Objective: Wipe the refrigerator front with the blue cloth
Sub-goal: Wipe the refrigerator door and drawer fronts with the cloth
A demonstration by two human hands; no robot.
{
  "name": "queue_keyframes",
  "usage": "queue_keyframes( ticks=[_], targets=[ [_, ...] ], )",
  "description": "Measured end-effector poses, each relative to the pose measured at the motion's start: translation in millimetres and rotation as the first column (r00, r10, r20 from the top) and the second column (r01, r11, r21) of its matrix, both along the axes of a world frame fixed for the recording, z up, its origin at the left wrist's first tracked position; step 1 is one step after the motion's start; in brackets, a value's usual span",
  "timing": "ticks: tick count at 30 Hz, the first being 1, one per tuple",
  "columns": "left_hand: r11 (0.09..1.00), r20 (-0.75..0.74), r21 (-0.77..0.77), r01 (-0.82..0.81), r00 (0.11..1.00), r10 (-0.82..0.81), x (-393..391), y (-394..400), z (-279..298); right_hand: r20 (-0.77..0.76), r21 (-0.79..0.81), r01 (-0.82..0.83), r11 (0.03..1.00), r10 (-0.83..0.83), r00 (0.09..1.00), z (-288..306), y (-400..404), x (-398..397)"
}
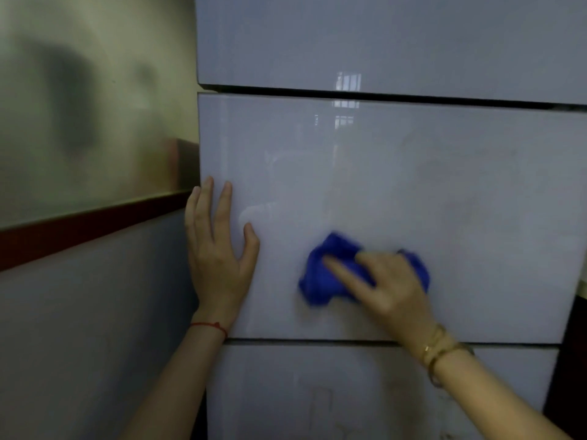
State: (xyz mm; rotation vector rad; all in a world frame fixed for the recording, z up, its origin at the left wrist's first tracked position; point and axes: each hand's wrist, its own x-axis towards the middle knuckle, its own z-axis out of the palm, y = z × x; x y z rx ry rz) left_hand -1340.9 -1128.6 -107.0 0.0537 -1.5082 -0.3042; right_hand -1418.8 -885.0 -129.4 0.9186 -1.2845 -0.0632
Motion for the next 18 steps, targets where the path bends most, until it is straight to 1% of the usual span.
queue_keyframes(
  ticks=[1, 2, 4, 5, 6, 7, 8, 10, 11, 12, 13, 14, 15, 16, 17, 18],
  targets=[
    [1.0, 0.0, 0.003, 0.0, 1.0, 0.0, 0, 0, 0, 0.005, -0.109, -0.012, 0.994, 0.012, 1.0, 22, 3, -4],
    [1.0, -0.004, 0.004, 0.0, 1.0, 0.0, 0, 0, 0, 0.027, -0.248, -0.037, 0.968, 0.045, 0.999, 50, 3, -7],
    [1.0, -0.011, -0.001, -0.004, 1.0, 0.004, 1, 1, 0, 0.083, -0.487, -0.063, 0.871, 0.118, 0.99, 105, -6, -6],
    [1.0, -0.011, -0.002, -0.006, 1.0, 0.006, 1, 2, 1, 0.097, -0.55, -0.065, 0.833, 0.141, 0.985, 121, -15, -3],
    [1.0, -0.009, 0.0, -0.006, 1.0, 0.006, 1, 2, 1, 0.098, -0.56, -0.067, 0.826, 0.146, 0.984, 125, -24, 0],
    [1.0, -0.004, 0.002, -0.002, 1.0, 0.002, 1, 2, 1, 0.083, -0.521, -0.076, 0.85, 0.139, 0.987, 116, -34, 3],
    [1.0, -0.001, 0.003, -0.001, 1.0, 0.001, 1, 1, 1, 0.057, -0.436, -0.089, 0.895, 0.126, 0.99, 96, -41, 4],
    [1.0, -0.002, -0.007, -0.007, 1.0, 0.007, 1, 0, 0, 0.021, -0.183, -0.079, 0.98, 0.084, 0.996, 34, -45, 9],
    [1.0, -0.004, -0.012, -0.01, 1.0, 0.01, 1, 0, 0, 0.014, -0.058, -0.051, 0.997, 0.051, 0.999, 4, -40, 11],
    [1.0, -0.006, -0.014, -0.011, 1.0, 0.011, 1, 0, 0, 0.005, 0.034, -0.027, 0.999, 0.026, 1.0, -19, -32, 11],
    [1.0, -0.009, -0.014, -0.01, 1.0, 0.01, 0, 0, 0, 0.001, 0.079, -0.011, 0.997, 0.011, 1.0, -31, -20, 9],
    [1.0, -0.011, -0.012, -0.009, 1.0, 0.009, 0, 1, 0, 0.003, 0.083, 0.001, 0.997, -0.001, 1.0, -31, -7, 5],
    [1.0, -0.013, -0.008, -0.01, 1.0, 0.01, 0, 2, 0, 0.013, 0.043, 0.012, 0.999, -0.013, 1.0, -21, 3, 0],
    [1.0, -0.015, -0.005, -0.012, 1.0, 0.012, 0, 2, 0, 0.03, -0.046, 0.013, 0.999, -0.012, 0.999, -3, 10, -5],
    [1.0, -0.019, -0.004, -0.013, 1.0, 0.013, 0, 2, 0, 0.056, -0.182, -0.008, 0.983, 0.018, 0.998, 21, 13, -8],
    [1.0, -0.022, -0.004, -0.014, 1.0, 0.013, 0, 2, 0, 0.094, -0.337, -0.035, 0.941, 0.07, 0.993, 50, 13, -9]
  ],
)
